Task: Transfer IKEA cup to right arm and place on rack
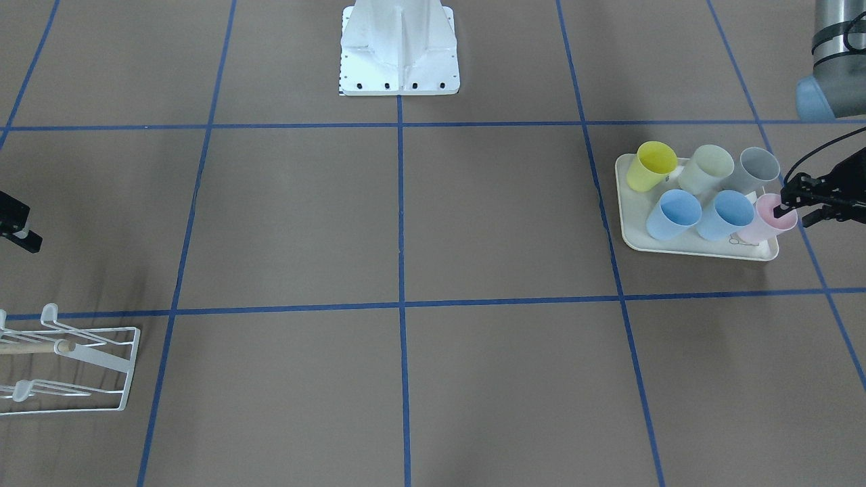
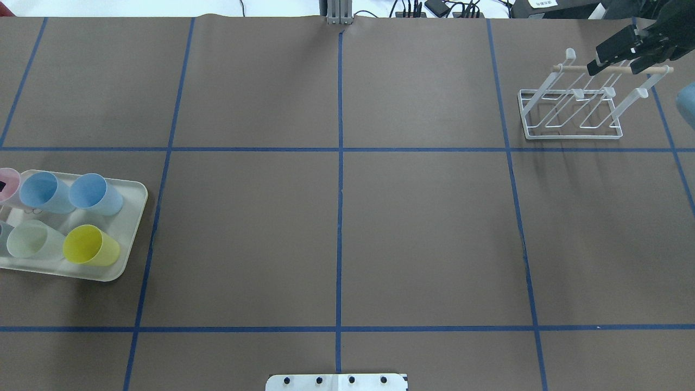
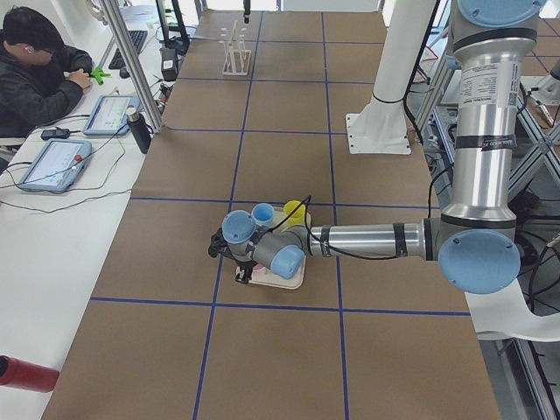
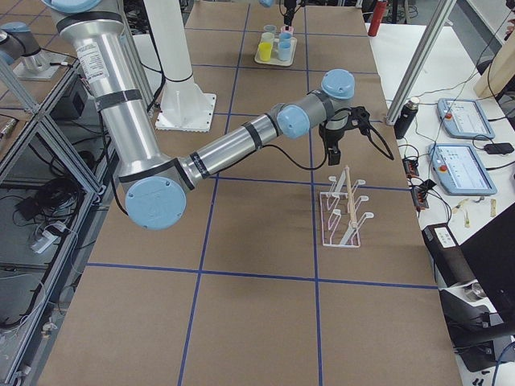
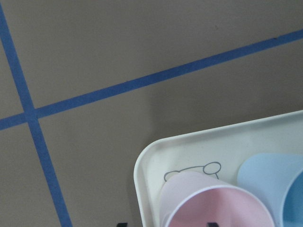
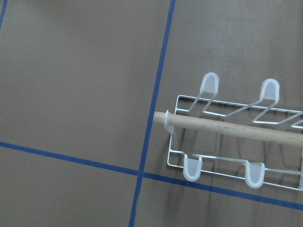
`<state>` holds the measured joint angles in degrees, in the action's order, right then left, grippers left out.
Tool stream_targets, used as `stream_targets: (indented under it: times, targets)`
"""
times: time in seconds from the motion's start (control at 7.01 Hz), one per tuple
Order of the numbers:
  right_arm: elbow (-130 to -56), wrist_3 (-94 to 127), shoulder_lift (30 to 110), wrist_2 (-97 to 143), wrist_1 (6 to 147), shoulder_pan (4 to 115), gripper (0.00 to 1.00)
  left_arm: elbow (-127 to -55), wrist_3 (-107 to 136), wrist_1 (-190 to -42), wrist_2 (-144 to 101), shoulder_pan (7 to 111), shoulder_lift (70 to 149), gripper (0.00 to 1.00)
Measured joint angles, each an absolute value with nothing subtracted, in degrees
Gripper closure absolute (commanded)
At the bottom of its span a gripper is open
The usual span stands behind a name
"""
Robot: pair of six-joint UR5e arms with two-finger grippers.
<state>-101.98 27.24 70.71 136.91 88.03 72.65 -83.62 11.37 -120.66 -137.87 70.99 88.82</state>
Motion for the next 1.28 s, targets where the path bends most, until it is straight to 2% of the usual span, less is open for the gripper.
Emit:
stream_targets:
  times: [0.14,0.29,0.43,0.86,1.28]
  targets:
    - [-102.05,28.98,69.51,136.75,87.95,71.70,0.00,-83.82,11.35,-120.62,-137.89,70.57,88.61,0.74]
    - [-102.00,29.97,68.21,136.58,87.91,70.92,0.00,-83.89,11.34,-120.60,-137.90,70.18,88.55,0.90]
    - [-101.87,30.48,66.89,136.47,87.90,70.53,0.00,-83.90,11.34,-120.52,-137.90,69.96,88.53,1.00]
    - [-101.81,31.92,64.51,136.01,85.98,70.23,0.00,-84.23,11.39,-120.17,-137.44,70.41,88.41,1.00]
    - [-101.37,36.40,64.18,131.56,78.99,68.12,0.00,-86.72,11.78,-119.96,-133.79,78.51,89.04,1.00]
